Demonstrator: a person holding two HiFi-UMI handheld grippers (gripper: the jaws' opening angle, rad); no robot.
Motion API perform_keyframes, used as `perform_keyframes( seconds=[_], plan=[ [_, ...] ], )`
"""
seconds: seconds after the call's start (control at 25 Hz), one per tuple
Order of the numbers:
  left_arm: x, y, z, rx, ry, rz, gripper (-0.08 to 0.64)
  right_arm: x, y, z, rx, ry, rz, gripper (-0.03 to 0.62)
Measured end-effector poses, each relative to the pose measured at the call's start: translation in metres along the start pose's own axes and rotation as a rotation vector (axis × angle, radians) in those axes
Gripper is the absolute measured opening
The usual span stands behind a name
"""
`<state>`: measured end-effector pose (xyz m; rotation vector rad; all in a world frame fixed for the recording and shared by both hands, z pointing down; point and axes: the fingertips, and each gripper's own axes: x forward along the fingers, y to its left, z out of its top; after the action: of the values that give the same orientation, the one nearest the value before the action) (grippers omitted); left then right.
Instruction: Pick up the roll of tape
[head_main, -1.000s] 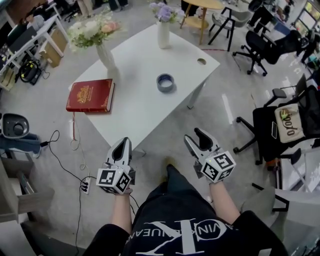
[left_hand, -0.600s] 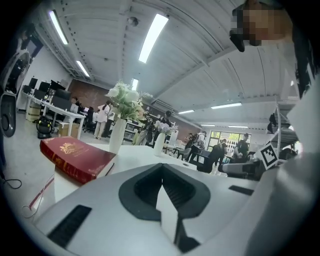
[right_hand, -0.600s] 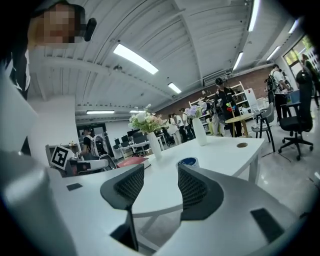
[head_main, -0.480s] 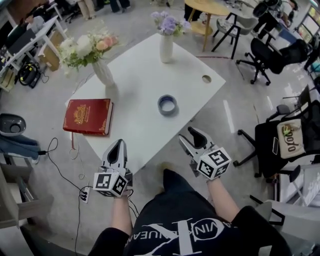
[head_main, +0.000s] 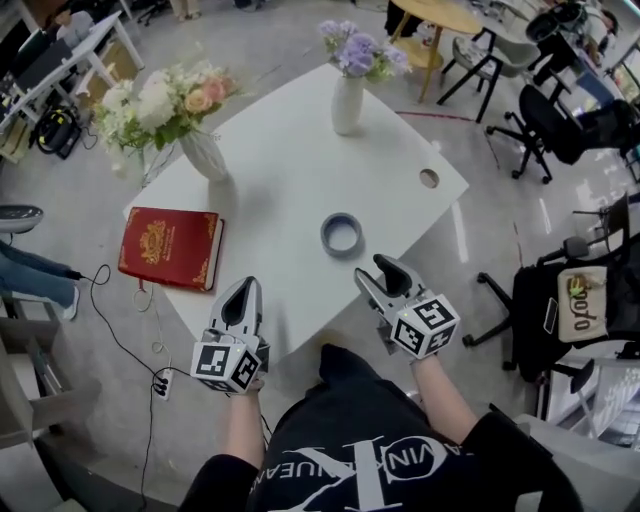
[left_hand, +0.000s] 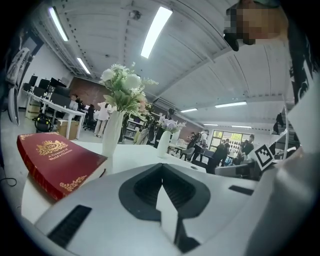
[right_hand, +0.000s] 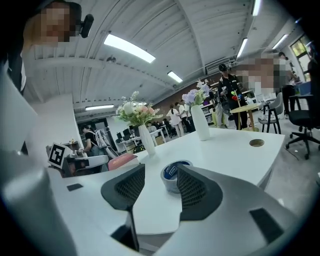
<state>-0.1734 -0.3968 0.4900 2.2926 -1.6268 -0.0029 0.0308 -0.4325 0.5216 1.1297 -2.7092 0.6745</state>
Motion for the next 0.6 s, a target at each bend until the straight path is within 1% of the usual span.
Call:
perform_keyframes(
  seconds=[0.32,0.48,0.6],
  plan=[
    [0.034,0.001,-0.010,0.001,0.050,-0.017,0.000,0.039,-0.033,-0.006,0.022,0.091,-0.023,0.163],
    [0.046,0.002,-0.014,0.002,0.059,-0.010,0.000,0.052,-0.049,-0.011,0.036,0.132,-0.043,0.152],
    [0.054,-0.004,-0.018,0.017,0.074,-0.024,0.000,0.061,-0.058,-0.014,0.052,0.163,-0.056,0.149]
  ],
)
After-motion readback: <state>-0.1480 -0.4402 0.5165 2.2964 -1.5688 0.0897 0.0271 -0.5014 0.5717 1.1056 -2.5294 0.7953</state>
